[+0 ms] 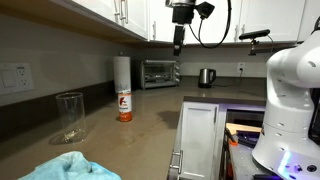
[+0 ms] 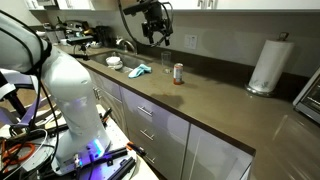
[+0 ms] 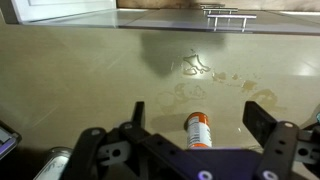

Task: Slide the can to the right

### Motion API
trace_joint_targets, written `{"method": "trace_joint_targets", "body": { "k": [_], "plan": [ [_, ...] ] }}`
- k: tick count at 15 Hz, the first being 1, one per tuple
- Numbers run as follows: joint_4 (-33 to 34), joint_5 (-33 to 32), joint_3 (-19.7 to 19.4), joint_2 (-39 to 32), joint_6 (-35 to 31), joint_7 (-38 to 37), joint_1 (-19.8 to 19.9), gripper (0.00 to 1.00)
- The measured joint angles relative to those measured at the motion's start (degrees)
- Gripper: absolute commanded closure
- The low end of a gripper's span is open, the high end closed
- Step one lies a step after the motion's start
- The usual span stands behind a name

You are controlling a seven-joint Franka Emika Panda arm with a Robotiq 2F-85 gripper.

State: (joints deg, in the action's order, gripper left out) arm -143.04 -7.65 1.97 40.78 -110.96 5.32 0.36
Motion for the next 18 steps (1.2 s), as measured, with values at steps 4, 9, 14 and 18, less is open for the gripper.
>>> {"method": "trace_joint_targets", "body": {
  "k": [4,9,14,18],
  "plan": [
    [0.0,0.0,-0.11,-0.07,0.0,0.0,0.0,0.0],
    [1.28,0.0,-2.93,-4.25,-5.66,2.59,-0.01,0.0],
    [8.35,0.71,-6.89,-14.98,-13.75,11.76,-1.05,0.0],
    [15.72,6.86,-9.18,-23.6,-16.39,20.84,-4.59,0.0]
  ]
}}
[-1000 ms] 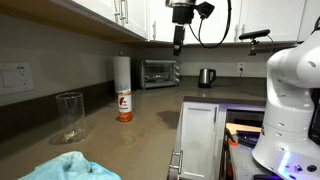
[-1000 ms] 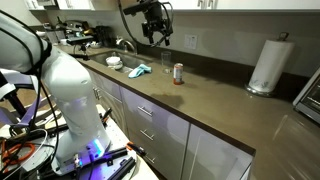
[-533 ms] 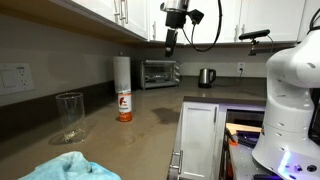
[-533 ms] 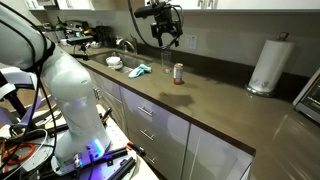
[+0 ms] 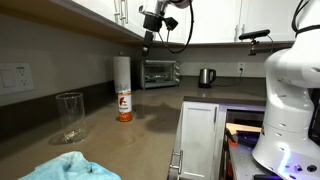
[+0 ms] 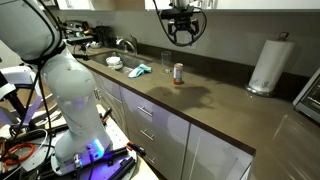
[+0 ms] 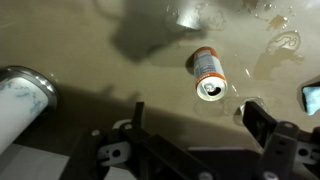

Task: Slide the can to the right

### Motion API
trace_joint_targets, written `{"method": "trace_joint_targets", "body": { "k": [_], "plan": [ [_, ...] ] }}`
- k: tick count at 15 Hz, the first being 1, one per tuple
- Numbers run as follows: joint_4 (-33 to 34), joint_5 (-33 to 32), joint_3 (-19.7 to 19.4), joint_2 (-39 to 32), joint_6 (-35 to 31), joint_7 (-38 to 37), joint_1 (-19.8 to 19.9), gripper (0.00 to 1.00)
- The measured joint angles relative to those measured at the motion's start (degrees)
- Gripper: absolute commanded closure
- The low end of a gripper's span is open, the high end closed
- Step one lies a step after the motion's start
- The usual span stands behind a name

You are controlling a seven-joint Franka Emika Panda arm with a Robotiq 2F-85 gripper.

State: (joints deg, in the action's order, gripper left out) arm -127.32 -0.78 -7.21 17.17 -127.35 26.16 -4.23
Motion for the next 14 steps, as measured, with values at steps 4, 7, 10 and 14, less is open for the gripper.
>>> {"method": "trace_joint_targets", "body": {
  "k": [4,7,10,14],
  "plan": [
    [6.19,6.57,0.53,-7.5,-1.36,4.67,-2.02,0.0],
    [9.64,10.78,1.96,-12.58,-1.43,7.08,-2.17,0.0],
    [10.19,6.65,4.21,-14.79,-2.5,4.04,-1.94,0.0],
    [10.19,2.01,6.25,-15.29,-2.81,-1.33,-1.89,0.0]
  ]
}}
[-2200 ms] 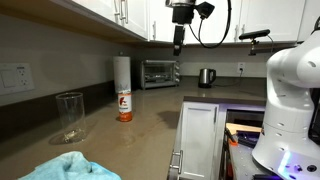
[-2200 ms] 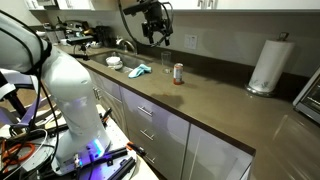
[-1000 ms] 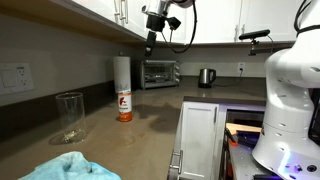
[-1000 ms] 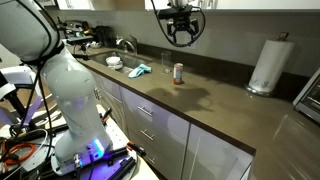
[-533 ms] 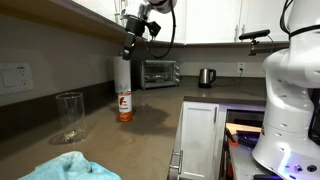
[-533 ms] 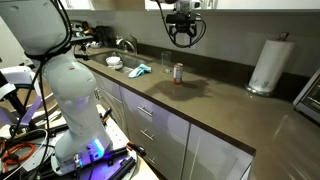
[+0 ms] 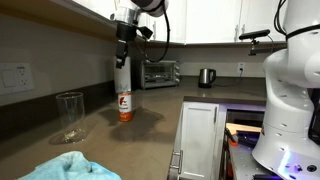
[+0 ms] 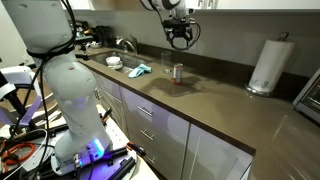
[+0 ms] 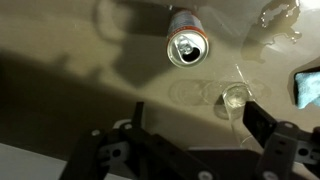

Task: Slide the can to the right

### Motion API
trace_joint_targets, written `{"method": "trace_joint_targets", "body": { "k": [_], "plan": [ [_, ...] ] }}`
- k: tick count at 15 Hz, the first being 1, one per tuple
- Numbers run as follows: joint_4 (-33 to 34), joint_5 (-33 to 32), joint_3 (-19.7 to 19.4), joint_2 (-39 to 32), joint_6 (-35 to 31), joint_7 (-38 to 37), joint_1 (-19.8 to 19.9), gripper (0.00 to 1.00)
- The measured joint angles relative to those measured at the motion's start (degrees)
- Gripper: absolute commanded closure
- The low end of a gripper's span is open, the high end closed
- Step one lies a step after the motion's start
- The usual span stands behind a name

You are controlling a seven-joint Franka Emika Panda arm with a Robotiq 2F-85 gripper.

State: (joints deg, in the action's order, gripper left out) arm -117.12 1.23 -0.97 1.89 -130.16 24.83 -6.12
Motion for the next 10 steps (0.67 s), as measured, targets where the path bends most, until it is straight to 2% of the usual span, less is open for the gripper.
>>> {"method": "trace_joint_targets", "body": {
  "k": [10],
  "plan": [
    [-0.18,-0.06,1.43,0.48,0.0,-2.82,0.01,0.0]
  ]
}}
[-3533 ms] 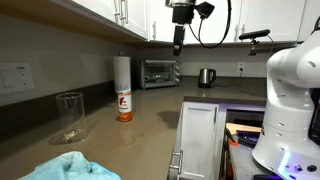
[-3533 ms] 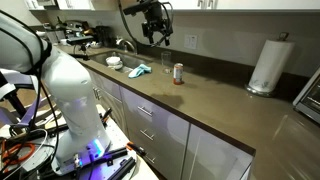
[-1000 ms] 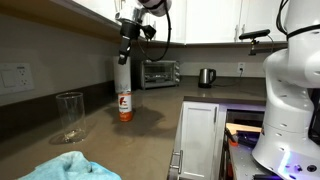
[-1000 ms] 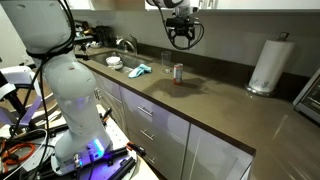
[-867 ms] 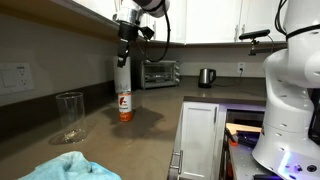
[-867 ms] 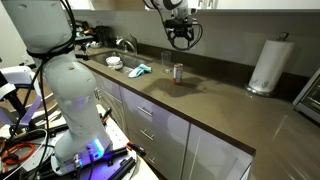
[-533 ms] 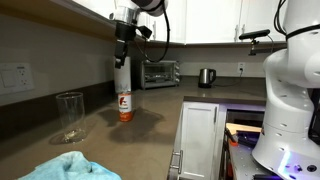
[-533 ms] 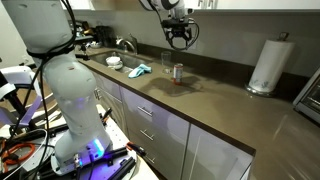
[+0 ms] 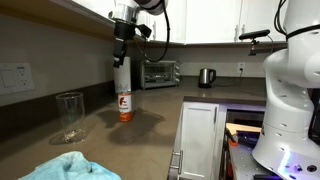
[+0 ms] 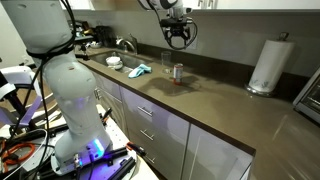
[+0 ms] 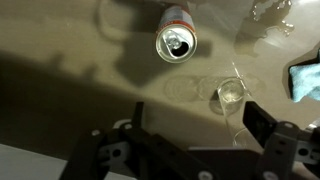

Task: Slide the can to the right

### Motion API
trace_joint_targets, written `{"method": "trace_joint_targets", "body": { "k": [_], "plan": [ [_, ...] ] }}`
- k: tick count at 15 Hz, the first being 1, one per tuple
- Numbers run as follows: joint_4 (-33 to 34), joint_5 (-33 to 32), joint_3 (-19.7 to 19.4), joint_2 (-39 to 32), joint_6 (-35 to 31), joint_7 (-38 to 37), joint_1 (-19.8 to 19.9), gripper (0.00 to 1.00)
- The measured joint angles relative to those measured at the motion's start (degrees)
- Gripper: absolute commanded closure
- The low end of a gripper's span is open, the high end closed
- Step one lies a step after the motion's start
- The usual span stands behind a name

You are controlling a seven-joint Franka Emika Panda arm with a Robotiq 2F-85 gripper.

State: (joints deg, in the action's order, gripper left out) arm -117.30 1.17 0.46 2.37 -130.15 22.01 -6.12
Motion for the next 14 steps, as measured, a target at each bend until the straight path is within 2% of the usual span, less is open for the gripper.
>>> {"method": "trace_joint_targets", "body": {
  "k": [8,14],
  "plan": [
    [-1.93,0.58,3.78,-2.61,-0.04,-10.78,-0.21,0.0],
    [-4.75,-1.71,4.02,-3.79,0.24,-20.16,-0.11,0.0]
  ]
}}
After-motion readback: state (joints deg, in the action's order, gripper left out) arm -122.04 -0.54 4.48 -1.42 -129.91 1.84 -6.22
